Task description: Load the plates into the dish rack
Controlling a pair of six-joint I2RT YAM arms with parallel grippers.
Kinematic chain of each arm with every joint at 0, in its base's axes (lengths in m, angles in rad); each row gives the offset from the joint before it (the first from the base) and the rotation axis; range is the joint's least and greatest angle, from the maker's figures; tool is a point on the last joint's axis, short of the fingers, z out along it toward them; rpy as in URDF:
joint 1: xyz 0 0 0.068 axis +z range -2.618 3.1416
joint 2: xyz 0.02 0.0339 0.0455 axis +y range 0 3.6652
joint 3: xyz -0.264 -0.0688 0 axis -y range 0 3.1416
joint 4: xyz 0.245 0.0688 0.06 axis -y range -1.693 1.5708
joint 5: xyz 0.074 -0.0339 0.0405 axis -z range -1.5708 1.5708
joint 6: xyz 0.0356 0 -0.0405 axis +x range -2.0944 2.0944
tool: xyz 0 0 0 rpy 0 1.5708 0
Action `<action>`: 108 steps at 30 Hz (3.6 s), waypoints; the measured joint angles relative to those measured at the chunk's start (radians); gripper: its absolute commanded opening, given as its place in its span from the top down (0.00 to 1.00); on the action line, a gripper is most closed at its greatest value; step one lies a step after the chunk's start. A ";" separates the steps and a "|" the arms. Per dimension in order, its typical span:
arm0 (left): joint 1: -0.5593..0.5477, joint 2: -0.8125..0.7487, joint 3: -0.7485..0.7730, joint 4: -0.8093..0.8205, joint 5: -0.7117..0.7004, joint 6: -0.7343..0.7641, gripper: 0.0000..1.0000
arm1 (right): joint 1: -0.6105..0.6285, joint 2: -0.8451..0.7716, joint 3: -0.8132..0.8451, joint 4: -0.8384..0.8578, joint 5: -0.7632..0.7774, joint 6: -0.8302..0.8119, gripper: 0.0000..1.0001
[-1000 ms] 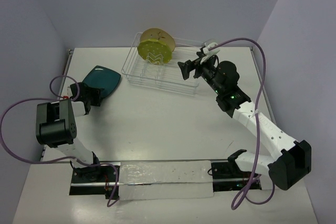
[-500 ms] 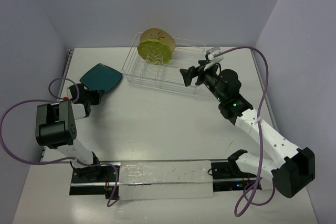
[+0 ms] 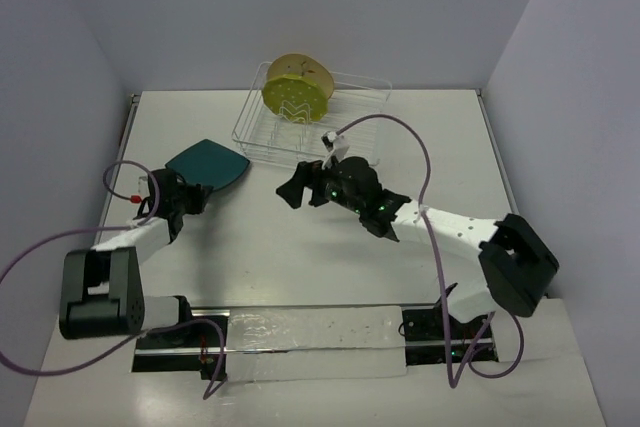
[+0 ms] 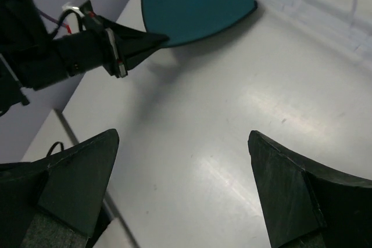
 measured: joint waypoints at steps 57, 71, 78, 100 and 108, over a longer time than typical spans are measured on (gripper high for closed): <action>-0.171 -0.564 -0.099 -0.592 -0.141 -0.214 0.29 | 0.142 0.826 0.564 0.037 -0.039 0.883 1.00; -0.193 -0.594 0.197 -0.850 -0.271 -0.026 0.01 | 0.087 0.460 0.262 0.130 0.055 0.346 1.00; -0.193 -0.598 0.251 -0.854 -0.346 0.030 0.01 | 0.050 0.166 0.292 0.068 0.012 -0.159 1.00; -0.012 -0.176 0.301 -0.600 -0.200 0.247 0.01 | -0.189 0.449 1.207 -0.813 0.075 -1.623 1.00; 0.026 -0.141 0.320 -0.590 -0.188 0.284 0.01 | -0.178 0.544 1.246 -0.911 0.131 -1.617 1.00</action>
